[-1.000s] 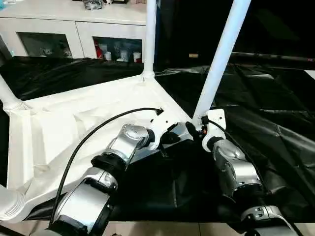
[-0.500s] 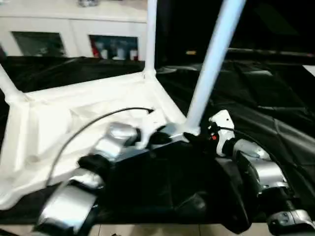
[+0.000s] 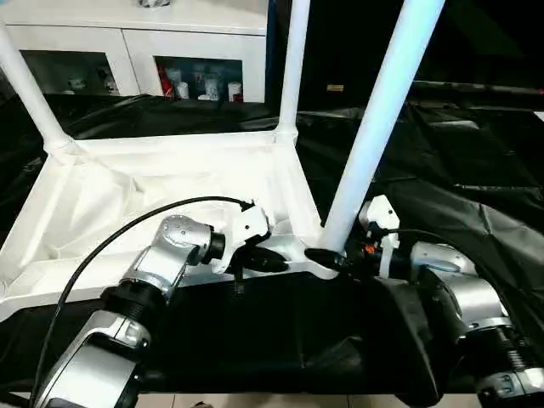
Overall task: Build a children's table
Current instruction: Rotate leg to tighten
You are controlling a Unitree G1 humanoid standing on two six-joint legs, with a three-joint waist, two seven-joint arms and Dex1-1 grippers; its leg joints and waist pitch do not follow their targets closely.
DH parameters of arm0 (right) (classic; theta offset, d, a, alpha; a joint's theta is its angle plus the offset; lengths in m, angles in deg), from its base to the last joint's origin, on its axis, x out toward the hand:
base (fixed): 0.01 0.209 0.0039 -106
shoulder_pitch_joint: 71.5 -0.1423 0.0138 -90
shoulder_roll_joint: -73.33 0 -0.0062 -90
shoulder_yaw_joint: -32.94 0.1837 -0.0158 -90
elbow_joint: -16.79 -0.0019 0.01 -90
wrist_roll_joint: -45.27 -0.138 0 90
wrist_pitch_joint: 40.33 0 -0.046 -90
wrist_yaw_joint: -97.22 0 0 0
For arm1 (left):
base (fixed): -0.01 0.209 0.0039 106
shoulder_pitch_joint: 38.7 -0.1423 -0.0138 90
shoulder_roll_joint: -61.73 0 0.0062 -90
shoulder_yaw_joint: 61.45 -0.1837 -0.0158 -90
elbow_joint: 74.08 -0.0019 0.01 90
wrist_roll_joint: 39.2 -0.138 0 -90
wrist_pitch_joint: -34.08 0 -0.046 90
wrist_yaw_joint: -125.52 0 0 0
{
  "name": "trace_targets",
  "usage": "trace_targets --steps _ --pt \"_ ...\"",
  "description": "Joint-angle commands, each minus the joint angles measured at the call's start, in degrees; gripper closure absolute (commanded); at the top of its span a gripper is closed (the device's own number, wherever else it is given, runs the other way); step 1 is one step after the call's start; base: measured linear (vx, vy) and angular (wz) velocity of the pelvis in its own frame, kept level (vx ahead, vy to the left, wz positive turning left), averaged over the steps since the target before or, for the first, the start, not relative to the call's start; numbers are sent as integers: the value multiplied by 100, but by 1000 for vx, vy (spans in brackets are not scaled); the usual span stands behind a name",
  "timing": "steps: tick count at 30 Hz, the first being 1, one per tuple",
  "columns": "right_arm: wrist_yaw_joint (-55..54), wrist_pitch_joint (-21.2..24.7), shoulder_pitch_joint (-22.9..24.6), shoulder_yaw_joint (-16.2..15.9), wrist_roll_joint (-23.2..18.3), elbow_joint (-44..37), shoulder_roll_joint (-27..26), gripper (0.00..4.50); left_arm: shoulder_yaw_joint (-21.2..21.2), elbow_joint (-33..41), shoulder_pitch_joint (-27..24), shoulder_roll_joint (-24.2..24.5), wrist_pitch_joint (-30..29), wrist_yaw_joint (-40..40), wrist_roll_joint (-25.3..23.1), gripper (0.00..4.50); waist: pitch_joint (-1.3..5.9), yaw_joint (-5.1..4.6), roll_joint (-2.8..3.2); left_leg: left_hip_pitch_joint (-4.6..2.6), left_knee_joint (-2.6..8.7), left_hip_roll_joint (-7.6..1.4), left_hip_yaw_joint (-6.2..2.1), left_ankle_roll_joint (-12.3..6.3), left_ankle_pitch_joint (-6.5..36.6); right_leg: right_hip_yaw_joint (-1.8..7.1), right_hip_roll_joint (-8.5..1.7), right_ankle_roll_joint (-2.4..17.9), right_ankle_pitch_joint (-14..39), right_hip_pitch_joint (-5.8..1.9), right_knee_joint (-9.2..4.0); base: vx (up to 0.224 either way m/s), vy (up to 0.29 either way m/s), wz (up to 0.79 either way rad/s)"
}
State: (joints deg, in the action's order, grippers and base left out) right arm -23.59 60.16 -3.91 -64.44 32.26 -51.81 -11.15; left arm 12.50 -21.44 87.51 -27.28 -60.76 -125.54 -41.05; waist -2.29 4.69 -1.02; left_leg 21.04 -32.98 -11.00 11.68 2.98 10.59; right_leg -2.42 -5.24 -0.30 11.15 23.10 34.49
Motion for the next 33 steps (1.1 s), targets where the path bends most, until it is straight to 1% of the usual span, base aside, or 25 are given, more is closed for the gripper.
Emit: trace_targets --steps 1,3,4,5,6,8,13,14,15,17,18,20,21,22,23,24,25,26,27,29,30,31,32,33 --pt "89 -82 26 -59 58 29 77 141 17 -76 -184 -37 -98 -67 174 450 303 18 -94 -64 348 -240 -90 -374 905 199 -313 1391 682 -269 -349 0 0 0" --pt "102 -118 23 -58 78 71 98 145 26 -70 -186 -37 -107 -57 175 450 310 17 -92 -63 340 -236 -88 -400 821 199 -306 1413 537 -271 -332 0 0 0" --pt "107 -126 22 -60 89 80 106 165 27 -57 -192 -36 -116 -56 176 450 317 16 -96 -59 329 -230 -84 -428 772 198 -303 1434 432 -276 -320 0 0 0" --pt "117 -159 19 -74 118 104 121 165 26 -54 -194 -31 -114 -54 171 450 318 21 -80 -62 327 -231 -86 -439 753 197 -306 1447 391 -274 -316 0 0 0" --pt "124 -180 15 -83 126 124 131 179 24 -40 -199 -25 -124 -49 169 450 317 19 -87 -61 323 -228 -81 -463 732 196 -299 1467 338 -275 -315 0 0 0" --pt "121 -214 10 -85 130 152 135 186 25 -28 -205 -20 -131 -39 167 450 319 24 -86 -62 318 -227 -79 -477 733 193 -299 1486 321 -278 -313 0 0 0" --pt "90 -358 -7 -82 208 289 127 231 29 -19 -226 -26 -139 -7 157 450 326 28 -91 -59 308 -224 -78 -490 709 190 -295 1491 317 -283 -305 0 0 0" --pt "87 -360 -8 -81 209 294 126 231 30 -19 -227 -26 -141 -7 157 450 326 30 -89 -59 309 -224 -81 -490 701 189 -296 1491 307 -285 -301 0 0 0" --pt "36 -374 -2 -69 211 351 93 248 40 -32 -230 -22 -155 31 145 450 328 30 -72 -61 306 -222 -79 -498 694 189 -289 1504 268 -286 -301 0 0 0" --pt "-56 -386 5 -38 213 422 52 251 54 -57 -225 -38 -168 86 137 450 325 27 -75 -60 309 -224 -83 -492 739 187 -295 1511 319 -285 -305 0 0 0" --pt "-326 -448 5 52 223 592 -56 251 84 -137 -193 -86 -205 242 106 450 322 20 -78 -64 308 -222 -81 -475 785 190 -295 1509 387 -275 -314 0 0 0" --pt "-561 -453 10 127 233 683 -138 254 106 -221 -146 -139 -217 395 72 450 304 6 -83 -56 325 -219 -88 -399 943 193 -297 1463 654 -275 -345 0 0 0" --pt "-922 -443 18 230 266 805 -272 255 139 -363 -61 -229 -211 649 15 450 284 -14 -76 -65 346 -221 -95 -319 1113 198 -299 1399 938 -248 -378 0 0 0" --pt "-1130 -452 27 262 310 856 -356 255 151 -464 2 -287 -194 819 -32 450 273 -28 -71 -79 361 -221 -110 -200 1283 203 -306 1311 1279 -232 -412 0 0 0" --pt "-1376 -430 39 280 368 894 -460 255 159 -585 81 -359 -194 1024 -91 450 264 -42 -77 -83 367 -217 -110 -145 1390 203 -295 1265 1446 -220 -428 0 0 0" --pt "-1540 -419 46 295 412 923 -532 255 163 -665 135 -407 -198 1163 -130 450 257 -52 -82 -96 382 -213 -126 -53 1568 198 -305 1156 1795 -214 -460 0 0 0" --pt "-1847 -387 48 315 477 929 -669 255 177 -790 228 -496 -225 1421 -190 450 245 -64 -88 -108 392 -211 -128 -11 1695 205 -306 1048 2056 -192 -495 0 0 0" --pt "-2249 -297 35 372 517 946 -853 255 203 -926 337 -611 -281 1704 -233 450 245 -65 -77 -121 395 -213 -138 10 1770 206 -313 1006 2172 -176 -506 0 0 0" --pt "-2574 -216 15 419 543 956 -1007 255 220 -1027 420 -704 -326 1911 -262 450 235 -79 -84 -117 410 -205 -151 60 1866 204 -315 906 2393 -169 -529 0 0 0" --pt "-3323 -112 -59 501 648 1031 -1335 255 253 -1252 602 -927 -395 2427 -336 450 241 -94 -82 -125 418 -201 -168 126 1927 202 -323 809 2594 -152 -557 0 0 0" --pt "-3705 -61 -109 543 699 1087 -1502 255 259 -1362 690 -1045 -441 2669 -371 450 238 -112 -74 -128 426 -203 -179 156 1984 200 -325 771 2675 -134 -573 0 0 0" --pt "-4041 -31 -165 579 737 1147 -1668 255 262 -1484 778 -1151 -469 2909 -404 450 238 -112 -55 -143 422 -198 -174 169 2023 204 -319 761 2692 -116 -582 0 0 0" --pt "-4326 -20 -230 587 788 1203 -1820 255 228 -1595 854 -1245 -459 3080 -455 450 237 -121 -64 -157 424 -191 -180 195 2089 200 -318 730 2759 -95 -597 0 0 0" --pt "-4579 -47 -303 575 863 1256 -1965 255 171 -1721 923 -1327 -429 3215 -525 450 241 -119 -67 -141 434 -187 -188 196 2074 198 -319 694 2739 -108 -601 0 0 0"
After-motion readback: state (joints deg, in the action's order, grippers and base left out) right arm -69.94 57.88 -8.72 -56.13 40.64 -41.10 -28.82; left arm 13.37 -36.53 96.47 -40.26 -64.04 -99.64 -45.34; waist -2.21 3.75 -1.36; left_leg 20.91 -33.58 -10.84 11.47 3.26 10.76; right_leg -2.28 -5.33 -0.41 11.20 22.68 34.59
